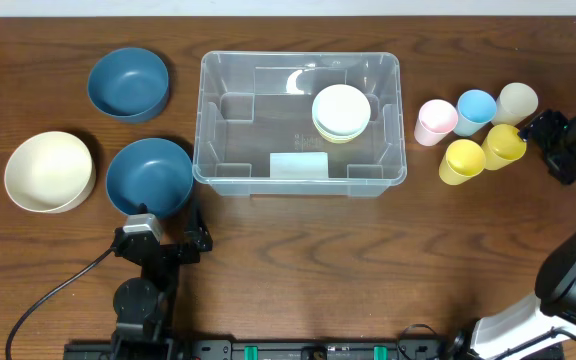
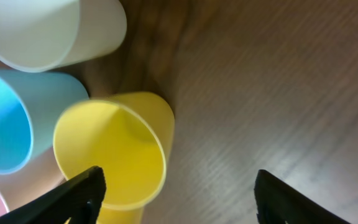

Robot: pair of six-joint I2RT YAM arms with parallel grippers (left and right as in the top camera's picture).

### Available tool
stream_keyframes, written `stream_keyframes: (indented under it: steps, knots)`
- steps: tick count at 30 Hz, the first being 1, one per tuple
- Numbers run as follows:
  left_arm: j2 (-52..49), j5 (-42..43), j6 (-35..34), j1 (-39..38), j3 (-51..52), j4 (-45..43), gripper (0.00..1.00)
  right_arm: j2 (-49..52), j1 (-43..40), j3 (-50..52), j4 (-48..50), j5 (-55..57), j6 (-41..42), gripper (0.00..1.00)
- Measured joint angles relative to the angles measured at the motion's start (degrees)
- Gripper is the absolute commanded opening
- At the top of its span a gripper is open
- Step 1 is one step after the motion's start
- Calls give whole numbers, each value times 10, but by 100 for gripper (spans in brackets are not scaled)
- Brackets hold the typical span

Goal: Pack container
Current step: 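Move the right gripper to the yellow cup and grasp its rim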

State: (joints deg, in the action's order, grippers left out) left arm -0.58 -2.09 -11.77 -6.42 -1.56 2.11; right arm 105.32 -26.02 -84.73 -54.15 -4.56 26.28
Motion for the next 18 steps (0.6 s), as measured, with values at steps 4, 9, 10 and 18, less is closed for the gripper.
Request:
stream_keyframes:
  steps: [4,9,10,18]
  knots:
    - [0,0,0,0,0,0,98,12,1,0,24,-2,0,69]
    - [0,0,0,0,0,0,98,23,10,0,47,-7,0,67]
    - [0,0,0,0,0,0,98,27,14,0,49,-9,0,66]
    - [0,0,0,0,0,0,98,59,42,1,52,-12,-3,44]
